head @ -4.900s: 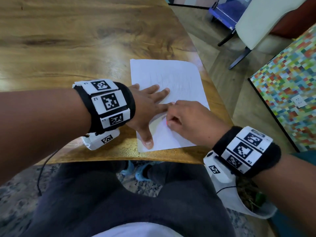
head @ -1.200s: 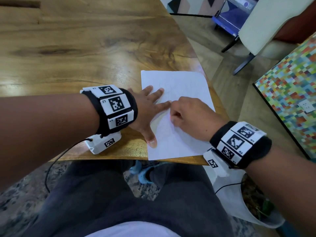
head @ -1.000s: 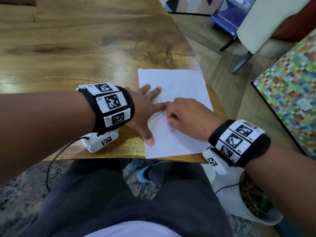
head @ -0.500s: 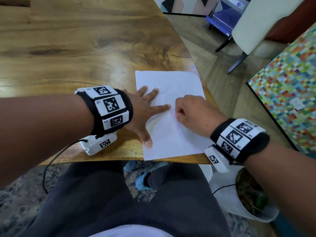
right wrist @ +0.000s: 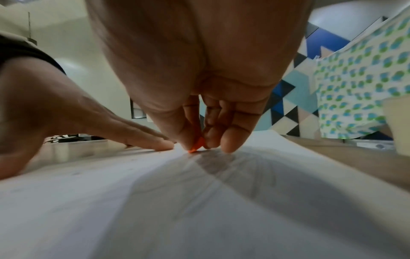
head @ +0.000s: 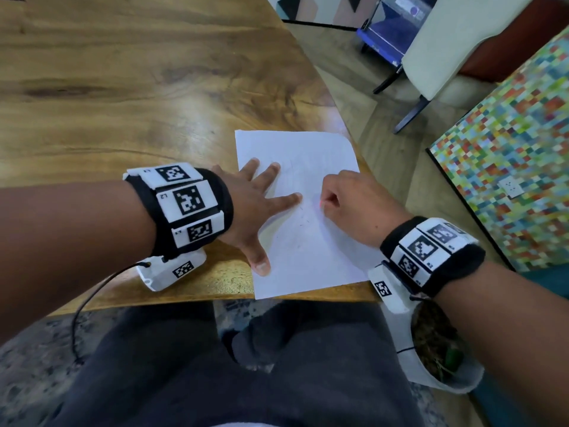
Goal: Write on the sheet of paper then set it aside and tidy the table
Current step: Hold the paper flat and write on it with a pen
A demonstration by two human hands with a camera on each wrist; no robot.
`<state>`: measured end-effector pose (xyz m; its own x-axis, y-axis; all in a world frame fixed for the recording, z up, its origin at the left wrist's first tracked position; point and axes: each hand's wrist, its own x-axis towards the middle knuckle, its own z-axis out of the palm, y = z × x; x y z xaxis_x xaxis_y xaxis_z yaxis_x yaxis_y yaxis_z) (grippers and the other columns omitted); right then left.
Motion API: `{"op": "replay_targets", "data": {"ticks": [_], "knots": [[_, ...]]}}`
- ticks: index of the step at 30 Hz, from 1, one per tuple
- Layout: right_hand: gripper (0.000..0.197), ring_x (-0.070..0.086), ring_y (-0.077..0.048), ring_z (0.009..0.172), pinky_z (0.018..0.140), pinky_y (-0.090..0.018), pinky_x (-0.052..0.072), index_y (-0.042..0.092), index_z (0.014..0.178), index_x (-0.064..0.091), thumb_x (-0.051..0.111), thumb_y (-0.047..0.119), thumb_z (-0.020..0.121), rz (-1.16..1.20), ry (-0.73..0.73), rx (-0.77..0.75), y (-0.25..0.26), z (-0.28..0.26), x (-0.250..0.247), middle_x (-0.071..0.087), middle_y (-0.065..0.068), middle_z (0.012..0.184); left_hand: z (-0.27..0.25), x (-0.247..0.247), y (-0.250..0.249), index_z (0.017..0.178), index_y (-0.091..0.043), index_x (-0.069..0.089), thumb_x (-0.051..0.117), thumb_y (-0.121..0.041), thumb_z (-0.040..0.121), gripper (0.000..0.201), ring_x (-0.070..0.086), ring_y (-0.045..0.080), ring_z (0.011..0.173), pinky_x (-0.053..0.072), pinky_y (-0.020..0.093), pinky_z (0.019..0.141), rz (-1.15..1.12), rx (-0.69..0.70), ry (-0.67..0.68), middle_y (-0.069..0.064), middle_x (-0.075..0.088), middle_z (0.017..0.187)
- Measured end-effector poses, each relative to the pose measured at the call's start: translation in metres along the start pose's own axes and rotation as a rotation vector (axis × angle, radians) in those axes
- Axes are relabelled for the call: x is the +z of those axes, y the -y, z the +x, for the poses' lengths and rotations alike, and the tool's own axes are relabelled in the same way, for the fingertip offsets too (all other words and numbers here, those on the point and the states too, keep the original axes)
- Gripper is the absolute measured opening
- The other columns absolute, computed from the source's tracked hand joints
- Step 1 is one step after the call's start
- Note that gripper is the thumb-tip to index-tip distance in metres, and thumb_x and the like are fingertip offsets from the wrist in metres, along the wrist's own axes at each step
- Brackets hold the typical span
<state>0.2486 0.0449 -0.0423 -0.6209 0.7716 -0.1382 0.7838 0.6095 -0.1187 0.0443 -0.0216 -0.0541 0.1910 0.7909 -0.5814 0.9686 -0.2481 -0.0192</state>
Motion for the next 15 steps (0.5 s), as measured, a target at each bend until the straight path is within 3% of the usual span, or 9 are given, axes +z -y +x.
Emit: {"op": "replay_targets", "data": {"ticks": [7,12,15], "knots": [[0.015,0.052,-0.017,0.074,0.070,-0.036,0.047,0.021,0.086,0.058,0.046,0.024,0.093,0.051,0.139,-0.273,0.032,-0.029,0.008,0.051,0.004,0.084,-0.001,0.000,-0.001,0.151,-0.052,-0.025,0.071,-0.087,0.056,0.139,-0.024,0.039,0.151,0.018,0.077,0.111,-0.005,0.000,0.002,0.007,-0.037,0.162],[0.013,0.055,-0.020,0.078,0.074,-0.040,0.051,0.019,0.081,0.056,0.049,0.021,0.091,0.045,0.002,-0.059,0.003,0.007,0.003,0.054,0.002,0.085,-0.002,-0.001,-0.001,0.151,-0.051,-0.026,0.068,-0.089,0.056,0.139,-0.024,0.039,0.152,0.021,0.076,0.111,0.003,0.005,-0.007,0.007,-0.037,0.162],[0.012,0.055,-0.020,0.080,0.072,-0.037,0.050,0.020,0.081,0.055,0.049,0.022,0.091,-0.006,-0.034,0.027,0.000,0.019,0.002,0.053,0.002,0.085,-0.004,-0.001,0.000,0.152,-0.050,-0.025,0.067,-0.090,0.057,0.138,-0.023,0.038,0.152,0.020,0.075,0.112,0.002,0.006,-0.018,0.006,-0.036,0.162]]}}
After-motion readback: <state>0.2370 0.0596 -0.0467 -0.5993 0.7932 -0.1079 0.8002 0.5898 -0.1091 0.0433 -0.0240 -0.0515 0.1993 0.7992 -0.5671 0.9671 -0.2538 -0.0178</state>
